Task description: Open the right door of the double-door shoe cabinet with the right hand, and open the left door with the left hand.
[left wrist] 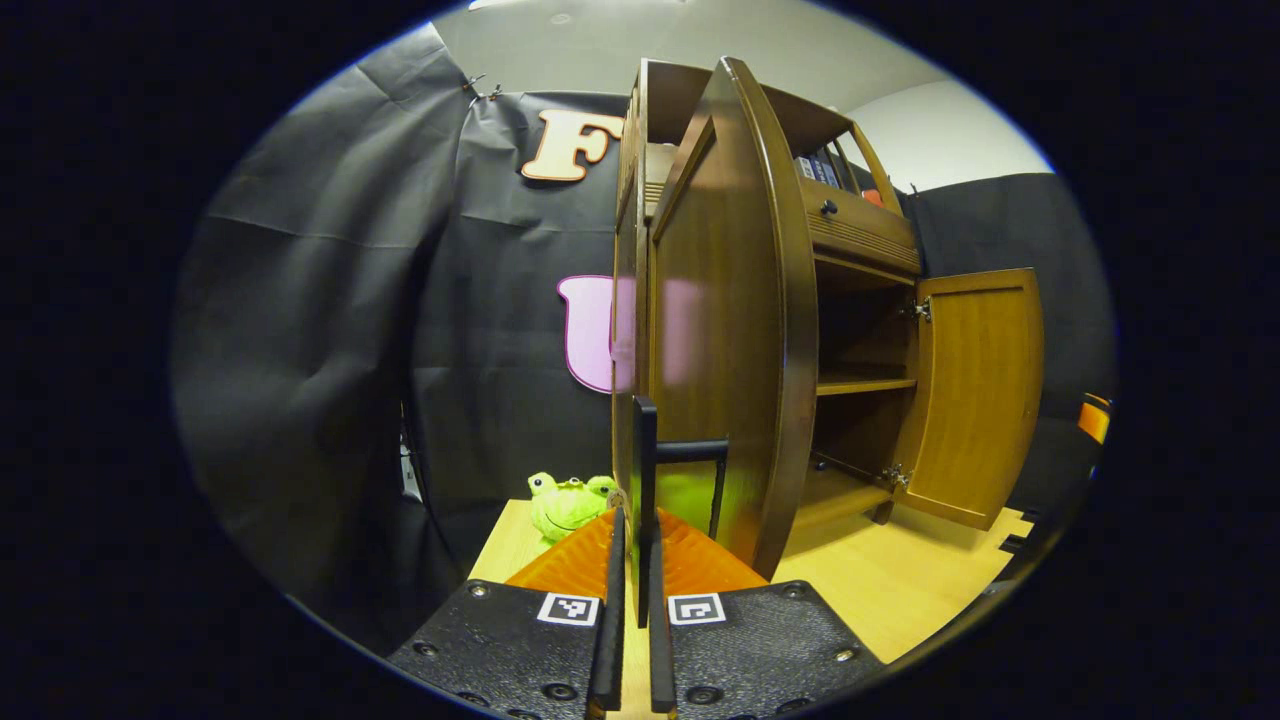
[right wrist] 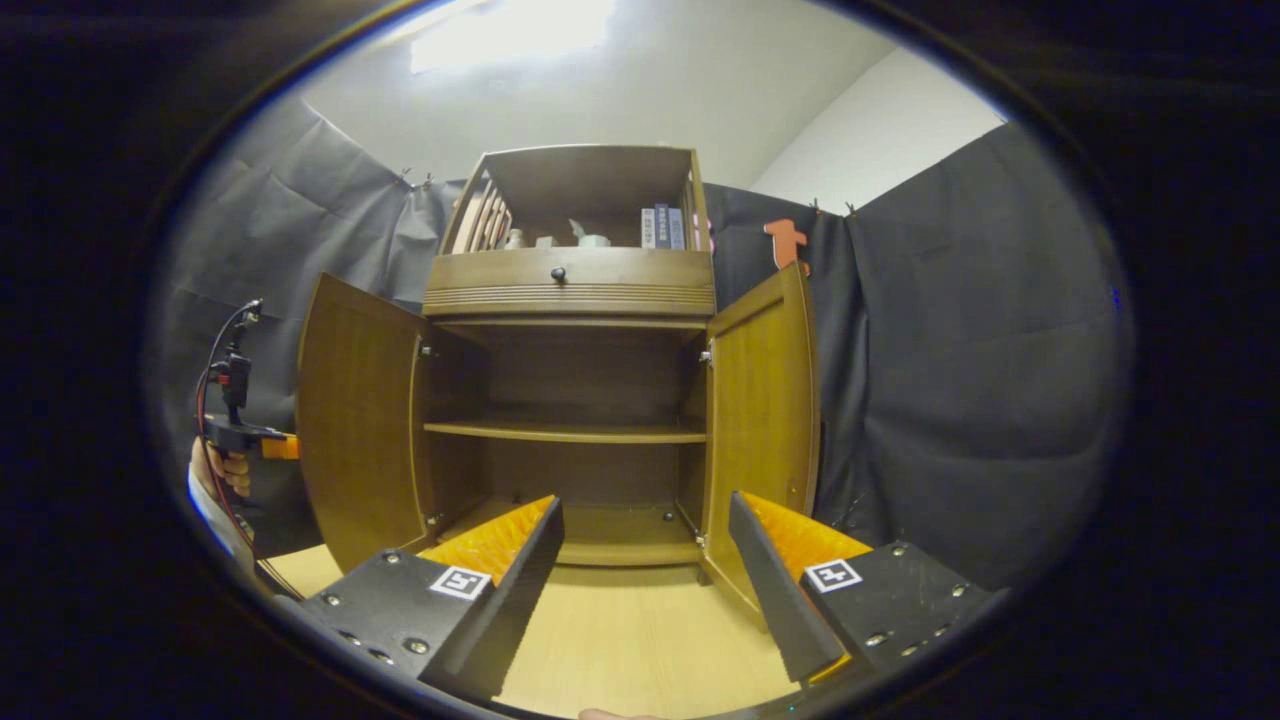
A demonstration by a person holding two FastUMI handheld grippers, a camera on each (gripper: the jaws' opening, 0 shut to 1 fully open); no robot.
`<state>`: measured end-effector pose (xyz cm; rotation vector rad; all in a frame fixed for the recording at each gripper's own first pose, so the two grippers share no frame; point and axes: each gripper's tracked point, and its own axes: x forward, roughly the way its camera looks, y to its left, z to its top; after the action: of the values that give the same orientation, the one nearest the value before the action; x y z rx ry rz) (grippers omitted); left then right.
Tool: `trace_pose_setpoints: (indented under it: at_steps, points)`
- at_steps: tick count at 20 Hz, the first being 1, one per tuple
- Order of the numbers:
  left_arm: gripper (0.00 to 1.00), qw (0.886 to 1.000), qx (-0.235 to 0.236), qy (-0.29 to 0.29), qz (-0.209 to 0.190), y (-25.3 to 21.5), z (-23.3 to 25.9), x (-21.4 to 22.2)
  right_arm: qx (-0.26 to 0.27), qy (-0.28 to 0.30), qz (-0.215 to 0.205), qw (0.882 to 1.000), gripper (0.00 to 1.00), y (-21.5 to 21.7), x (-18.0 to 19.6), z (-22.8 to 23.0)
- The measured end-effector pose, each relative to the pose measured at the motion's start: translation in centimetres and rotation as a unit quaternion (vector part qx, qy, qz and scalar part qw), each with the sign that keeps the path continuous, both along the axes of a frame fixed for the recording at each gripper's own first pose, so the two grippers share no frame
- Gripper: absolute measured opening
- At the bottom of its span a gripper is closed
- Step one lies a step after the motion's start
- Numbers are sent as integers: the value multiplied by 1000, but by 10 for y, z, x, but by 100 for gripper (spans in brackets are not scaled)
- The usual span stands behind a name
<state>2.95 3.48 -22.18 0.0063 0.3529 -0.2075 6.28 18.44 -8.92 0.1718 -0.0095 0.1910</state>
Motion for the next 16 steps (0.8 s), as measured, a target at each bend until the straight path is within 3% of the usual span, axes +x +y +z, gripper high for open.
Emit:
trace_pose_setpoints:
  at_steps: [2,3,9,11,12,15,16]
  points:
    - [19,1000,-7,1,-1,-1,1,-2,2,-2,-2,1000,99,-1,1,4]
    - [13,1000,-4,-1,0,2,2,-2,1,-5,-2,1000,99,-2,0,6]
    - [15,1000,5,6,19,10,4,-12,19,-16,-1,1000,98,-12,1,13]
    - [21,999,16,4,34,13,9,-18,15,-13,2,1000,98,-17,4,7]
    - [24,999,17,-3,39,12,16,-23,11,-12,-2,1000,94,-23,8,6]
    - [41,997,16,-34,63,10,46,-35,11,-11,-1,1000,94,-29,14,4]
    - [41,996,22,-42,70,11,54,-39,11,-10,0,1000,98,-32,16,3]
